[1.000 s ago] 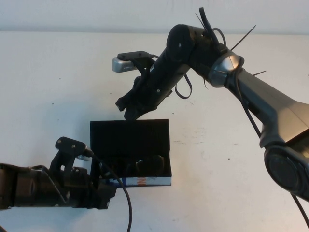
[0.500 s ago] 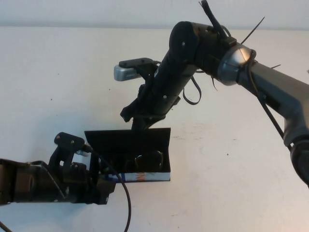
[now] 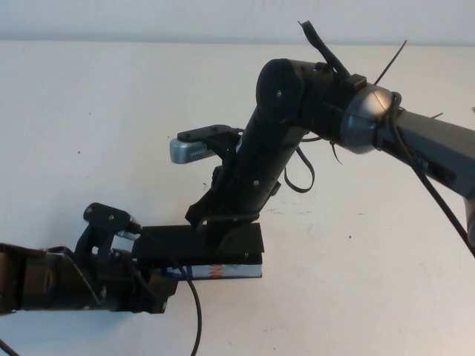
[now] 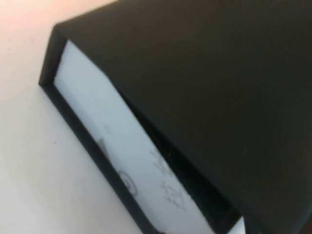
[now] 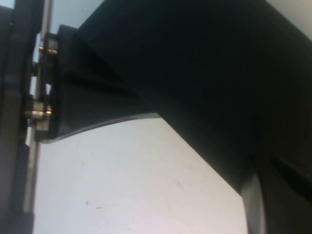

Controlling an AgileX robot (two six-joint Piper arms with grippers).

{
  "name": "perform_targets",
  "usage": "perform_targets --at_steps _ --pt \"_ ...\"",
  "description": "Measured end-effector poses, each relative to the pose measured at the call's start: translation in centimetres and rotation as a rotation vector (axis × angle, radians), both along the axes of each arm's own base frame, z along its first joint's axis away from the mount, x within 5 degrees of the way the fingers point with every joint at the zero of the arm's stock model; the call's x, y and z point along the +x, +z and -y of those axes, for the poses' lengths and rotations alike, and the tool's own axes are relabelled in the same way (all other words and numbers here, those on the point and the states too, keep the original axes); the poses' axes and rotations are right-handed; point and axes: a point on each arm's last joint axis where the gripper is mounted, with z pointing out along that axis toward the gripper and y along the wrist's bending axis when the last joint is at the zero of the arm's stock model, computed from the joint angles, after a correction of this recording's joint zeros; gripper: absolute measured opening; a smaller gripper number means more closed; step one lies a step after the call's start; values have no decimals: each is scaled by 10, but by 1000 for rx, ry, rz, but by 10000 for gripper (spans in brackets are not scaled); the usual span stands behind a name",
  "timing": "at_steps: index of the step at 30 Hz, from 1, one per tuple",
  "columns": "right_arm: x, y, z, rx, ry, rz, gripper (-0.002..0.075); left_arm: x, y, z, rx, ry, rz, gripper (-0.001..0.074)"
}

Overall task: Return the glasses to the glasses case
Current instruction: Close the glasses case

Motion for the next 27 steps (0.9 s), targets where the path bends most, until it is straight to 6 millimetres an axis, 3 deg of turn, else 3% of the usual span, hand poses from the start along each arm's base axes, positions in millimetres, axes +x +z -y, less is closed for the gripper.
perform_targets --at_steps 9,17,20,27 --pt "-2 -23 1 -41 1 -52 -11 0 0 0 0 0 0 -1" --pt "-1 -22 1 -36 -1 -48 -11 -1 1 0 -6 8 -13 -1" --pt "-2 -12 4 -38 3 -17 -11 -2 7 -1 5 5 -1 -1" --pt "-11 37 15 -4 10 105 -11 -10 42 -3 -21 13 70 -1"
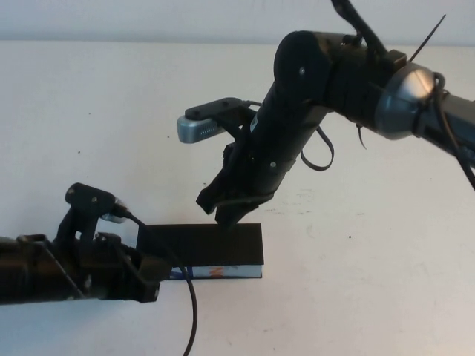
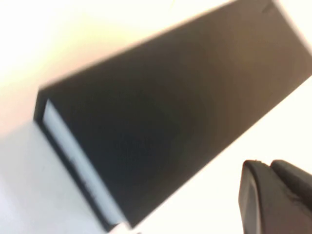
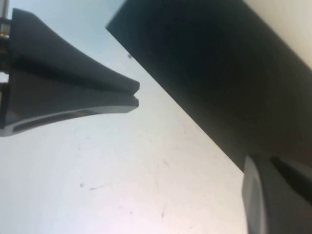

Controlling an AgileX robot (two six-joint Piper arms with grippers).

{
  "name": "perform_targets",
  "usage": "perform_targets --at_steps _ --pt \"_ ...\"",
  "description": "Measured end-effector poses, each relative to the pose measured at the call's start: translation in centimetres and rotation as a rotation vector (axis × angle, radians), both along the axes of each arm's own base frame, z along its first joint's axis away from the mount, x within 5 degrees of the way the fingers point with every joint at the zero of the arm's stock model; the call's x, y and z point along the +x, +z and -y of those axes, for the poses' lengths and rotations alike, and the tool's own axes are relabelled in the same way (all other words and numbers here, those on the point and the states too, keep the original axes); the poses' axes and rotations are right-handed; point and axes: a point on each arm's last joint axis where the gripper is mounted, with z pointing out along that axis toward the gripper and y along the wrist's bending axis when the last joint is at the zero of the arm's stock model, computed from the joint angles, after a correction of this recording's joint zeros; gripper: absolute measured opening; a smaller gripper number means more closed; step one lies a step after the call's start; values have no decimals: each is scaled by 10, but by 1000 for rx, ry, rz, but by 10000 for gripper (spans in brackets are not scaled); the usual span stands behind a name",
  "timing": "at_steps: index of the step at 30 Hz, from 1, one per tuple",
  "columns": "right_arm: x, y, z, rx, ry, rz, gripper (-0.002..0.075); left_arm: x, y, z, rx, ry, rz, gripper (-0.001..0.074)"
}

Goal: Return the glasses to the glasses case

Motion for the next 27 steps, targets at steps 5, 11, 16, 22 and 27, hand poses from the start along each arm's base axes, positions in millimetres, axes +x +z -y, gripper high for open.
perform_targets --at_steps 5,11,16,22,27 --pt "-9 31 9 27 3 68 -11 -12 31 -1 -49 -6 70 -1" --pt "-25 74 25 58 -20 163 -11 -39 86 -8 -112 -14 293 0" --pt "-41 111 48 42 -90 268 -11 -75 136 -28 -119 87 586 -1" --pt "-81 144 86 45 -182 336 -11 -122 171 -56 -105 248 875 -1" --pt "-122 144 125 31 -275 360 -11 -157 168 -74 -124 350 1019 -1"
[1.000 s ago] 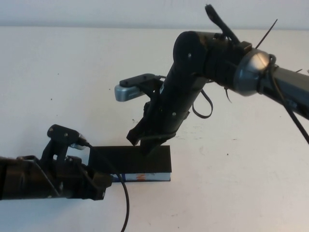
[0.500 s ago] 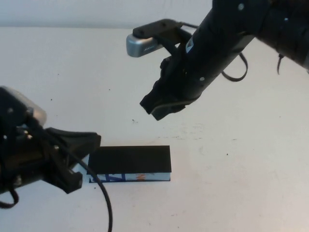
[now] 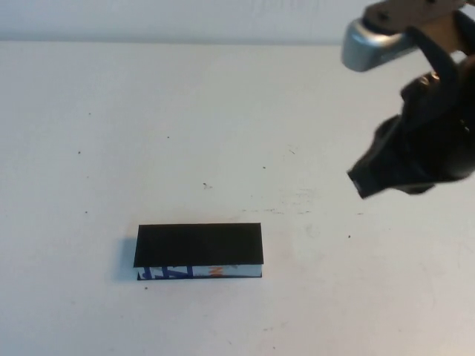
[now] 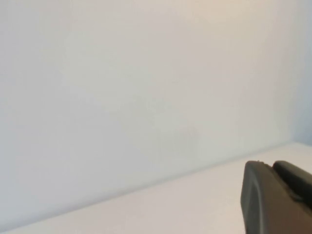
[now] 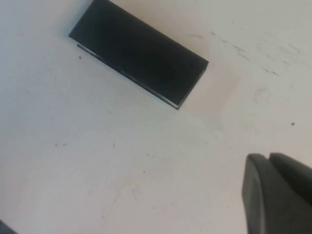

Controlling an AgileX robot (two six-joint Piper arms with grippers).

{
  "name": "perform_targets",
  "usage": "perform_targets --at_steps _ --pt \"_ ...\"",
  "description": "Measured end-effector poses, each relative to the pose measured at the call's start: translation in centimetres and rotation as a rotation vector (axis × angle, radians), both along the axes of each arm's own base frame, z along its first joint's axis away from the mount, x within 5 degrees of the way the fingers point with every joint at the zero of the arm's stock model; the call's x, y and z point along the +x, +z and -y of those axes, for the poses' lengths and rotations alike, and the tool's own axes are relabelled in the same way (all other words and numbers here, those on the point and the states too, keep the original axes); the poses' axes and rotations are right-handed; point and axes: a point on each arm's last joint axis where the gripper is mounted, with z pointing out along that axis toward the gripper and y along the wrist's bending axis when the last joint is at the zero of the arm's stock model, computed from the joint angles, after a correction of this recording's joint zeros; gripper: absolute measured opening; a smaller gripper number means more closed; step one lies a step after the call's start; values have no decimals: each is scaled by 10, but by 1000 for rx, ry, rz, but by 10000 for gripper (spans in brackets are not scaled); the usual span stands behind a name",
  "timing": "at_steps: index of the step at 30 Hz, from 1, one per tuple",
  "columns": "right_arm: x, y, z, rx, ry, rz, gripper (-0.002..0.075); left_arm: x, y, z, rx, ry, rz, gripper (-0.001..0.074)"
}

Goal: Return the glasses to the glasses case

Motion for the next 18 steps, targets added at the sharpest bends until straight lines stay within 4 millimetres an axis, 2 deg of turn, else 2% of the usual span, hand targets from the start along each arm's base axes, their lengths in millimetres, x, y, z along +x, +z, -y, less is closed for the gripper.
perform_targets --at_steps 4,10,15,18 --pt "-35 -14 28 52 -39 46 -11 -13 -26 -12 -72 82 33 -1" --pt "-77 -43 61 188 -68 198 -11 -8 -84 -18 -77 162 -50 -1" --pt "-99 -74 80 339 -96 377 -11 -2 -129 -21 -49 210 -163 -1" --pt "-105 -90 87 420 -113 471 -11 -1 -134 -20 -44 211 -179 -1"
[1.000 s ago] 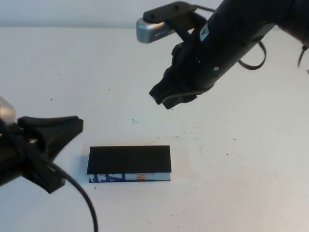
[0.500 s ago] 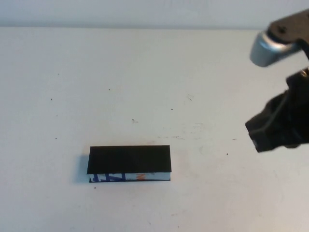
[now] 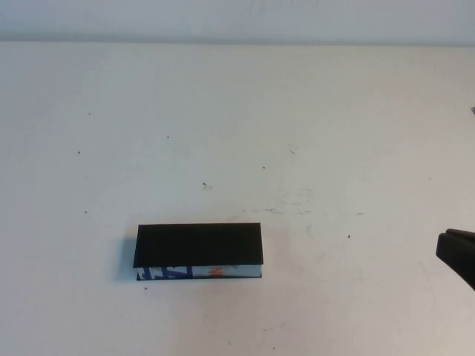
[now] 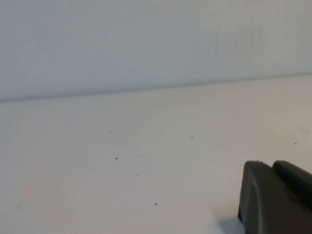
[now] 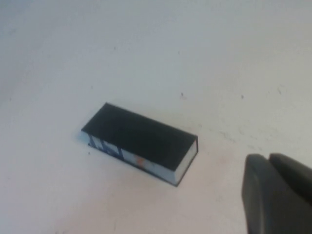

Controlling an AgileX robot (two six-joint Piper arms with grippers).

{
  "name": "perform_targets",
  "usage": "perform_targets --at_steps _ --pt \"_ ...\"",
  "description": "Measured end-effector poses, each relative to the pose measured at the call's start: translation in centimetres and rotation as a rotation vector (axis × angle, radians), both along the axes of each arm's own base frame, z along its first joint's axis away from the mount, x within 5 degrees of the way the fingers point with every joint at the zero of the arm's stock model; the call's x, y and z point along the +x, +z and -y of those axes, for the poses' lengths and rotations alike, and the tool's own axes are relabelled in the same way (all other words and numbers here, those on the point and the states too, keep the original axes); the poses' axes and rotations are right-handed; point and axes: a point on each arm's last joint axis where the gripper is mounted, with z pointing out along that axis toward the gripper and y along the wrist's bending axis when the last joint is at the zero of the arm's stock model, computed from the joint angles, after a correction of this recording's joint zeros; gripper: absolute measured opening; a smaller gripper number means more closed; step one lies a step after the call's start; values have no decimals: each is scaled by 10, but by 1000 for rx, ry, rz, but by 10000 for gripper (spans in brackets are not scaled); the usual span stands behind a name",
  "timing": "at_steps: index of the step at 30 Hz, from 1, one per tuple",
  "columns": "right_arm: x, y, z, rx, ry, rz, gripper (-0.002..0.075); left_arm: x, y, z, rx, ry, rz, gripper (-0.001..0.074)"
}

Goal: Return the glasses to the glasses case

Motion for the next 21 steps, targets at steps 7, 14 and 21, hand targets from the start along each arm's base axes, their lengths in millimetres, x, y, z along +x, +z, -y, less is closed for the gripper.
perform_targets --at_steps 7,14,21 --pt "-5 -19 3 141 -23 33 -11 0 0 0 0 0 0 -1" --pt "-5 -22 3 143 -25 21 -11 0 0 0 -3 0 -1 0" --pt "-4 -25 4 92 -20 43 -11 0 0 0 -3 0 -1 -1"
